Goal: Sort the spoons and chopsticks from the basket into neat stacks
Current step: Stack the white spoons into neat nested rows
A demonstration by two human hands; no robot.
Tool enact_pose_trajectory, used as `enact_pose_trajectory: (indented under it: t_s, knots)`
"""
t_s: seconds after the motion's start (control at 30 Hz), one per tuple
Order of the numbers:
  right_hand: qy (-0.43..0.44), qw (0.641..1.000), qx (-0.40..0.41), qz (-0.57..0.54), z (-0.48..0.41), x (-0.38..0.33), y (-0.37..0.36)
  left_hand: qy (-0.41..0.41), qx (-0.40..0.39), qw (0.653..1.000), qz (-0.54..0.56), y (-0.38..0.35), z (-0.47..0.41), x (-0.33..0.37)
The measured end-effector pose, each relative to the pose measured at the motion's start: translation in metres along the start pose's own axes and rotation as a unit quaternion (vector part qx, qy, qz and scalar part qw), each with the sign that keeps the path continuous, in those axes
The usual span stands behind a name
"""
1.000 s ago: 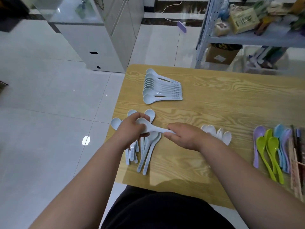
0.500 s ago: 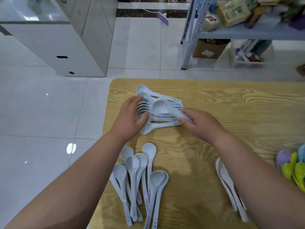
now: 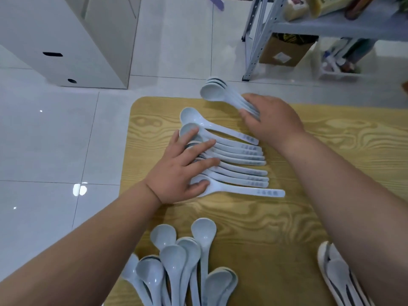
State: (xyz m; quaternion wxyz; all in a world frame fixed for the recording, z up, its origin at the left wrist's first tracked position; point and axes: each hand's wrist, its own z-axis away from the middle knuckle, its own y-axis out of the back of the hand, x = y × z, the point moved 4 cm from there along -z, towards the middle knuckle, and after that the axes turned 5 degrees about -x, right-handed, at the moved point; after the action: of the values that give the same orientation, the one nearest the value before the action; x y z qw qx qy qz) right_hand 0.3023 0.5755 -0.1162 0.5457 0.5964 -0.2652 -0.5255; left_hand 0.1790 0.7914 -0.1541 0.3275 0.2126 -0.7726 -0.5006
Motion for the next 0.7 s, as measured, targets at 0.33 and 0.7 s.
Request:
enact_pose_trajectory:
  t_s: [0.33, 0.7]
  knots:
    - [0.101, 0.991, -0.089, 0.026, -0.003, -0.022, -0.031, -0.003, 0.005, 1.0, -0.011, 0.002, 0.003, 0.003]
    - [0.053, 0.958, -0.274, 0.061, 0.051, -0.035, -0.027, -0.047, -0.005, 0.998, -0.036, -0.001, 0.006, 0.005]
